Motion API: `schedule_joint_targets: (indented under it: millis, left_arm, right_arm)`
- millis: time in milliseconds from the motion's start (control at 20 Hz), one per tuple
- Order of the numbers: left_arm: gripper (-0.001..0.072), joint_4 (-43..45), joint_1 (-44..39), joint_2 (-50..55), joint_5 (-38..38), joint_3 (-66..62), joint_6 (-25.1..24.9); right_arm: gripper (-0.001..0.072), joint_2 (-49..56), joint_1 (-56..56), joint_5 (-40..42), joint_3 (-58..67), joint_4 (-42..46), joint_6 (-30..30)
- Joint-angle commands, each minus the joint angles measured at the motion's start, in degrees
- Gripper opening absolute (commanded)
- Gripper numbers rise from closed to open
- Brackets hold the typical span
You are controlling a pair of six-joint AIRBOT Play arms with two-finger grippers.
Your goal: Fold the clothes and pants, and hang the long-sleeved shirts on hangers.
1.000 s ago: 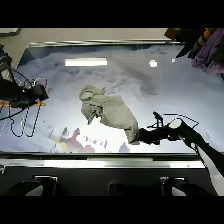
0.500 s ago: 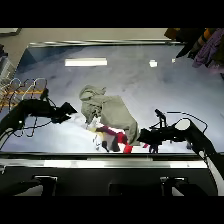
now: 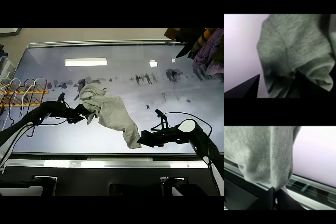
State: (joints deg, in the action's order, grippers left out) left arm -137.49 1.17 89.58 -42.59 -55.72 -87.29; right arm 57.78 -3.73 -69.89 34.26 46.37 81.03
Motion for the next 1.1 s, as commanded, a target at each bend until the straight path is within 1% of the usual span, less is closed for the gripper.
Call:
schedule_joint_targets:
  millis: [0,50,100,200,250,350,500,700,800,850,950,1050]
  left_arm:
    - [0.0488,-0.33,-1.11,3.61,0.81,-3.06,-0.2]
    - [0.0336,-0.35,-1.27,4.02,0.76,-3.52,-0.15]
    - [0.0021,-0.42,-1.31,3.98,0.46,-3.91,-0.15]
    - [0.0015,-0.28,-0.57,3.32,-2.45,-6.23,-0.28]
    - [0.0015,-0.28,0.24,2.56,-4.33,-7.93,-0.48]
    - [0.0014,-0.26,2.56,-0.22,-8.72,-12.87,-2.95]
    - [0.0014,1.84,7.54,-7.17,-14.86,-24.0,-2.93]
    - [0.0014,2.29,15.19,-19.08,-17.09,-40.41,-2.49]
    - [0.0015,2.36,18.8,-25.18,-17.07,-46.84,-1.25]
    - [0.0015,2.82,20.55,-28.39,-17.03,-49.18,0.31]
    - [0.0014,5.75,23.69,-34.86,-17.03,-51.54,5.42]
    - [0.0015,10.03,26.05,-41.38,-17.25,-51.49,8.59]
  right_arm:
    - [0.0037,-0.31,-0.04,-1.44,0.07,-0.13,0.02]
    - [0.0037,-0.63,-0.04,-1.4,0.09,-0.26,0.02]
    - [0.0037,-1.29,-0.04,-0.98,0.09,-0.26,0.0]
    - [0.0036,-3.45,-0.04,1.31,0.9,1.46,0.17]
    - [0.0035,-4.63,-0.04,2.84,2.29,3.69,1.03]
    - [0.0035,-6.45,-0.04,5.49,7.89,10.56,3.13]
    - [0.0035,-7.28,-0.04,5.64,22.05,22.58,4.5]
    - [0.0035,-9.05,-0.04,5.6,44.65,33.33,4.48]
    - [0.0035,-11.21,-0.04,5.53,53.4,35.47,4.46]
    - [0.0035,-12.76,-0.04,5.51,57.29,35.85,4.46]
    - [0.0035,-16.2,-0.04,5.33,63.08,35.76,4.76]
    - [0.0035,-19.74,-0.04,5.31,66.29,35.26,6.88]
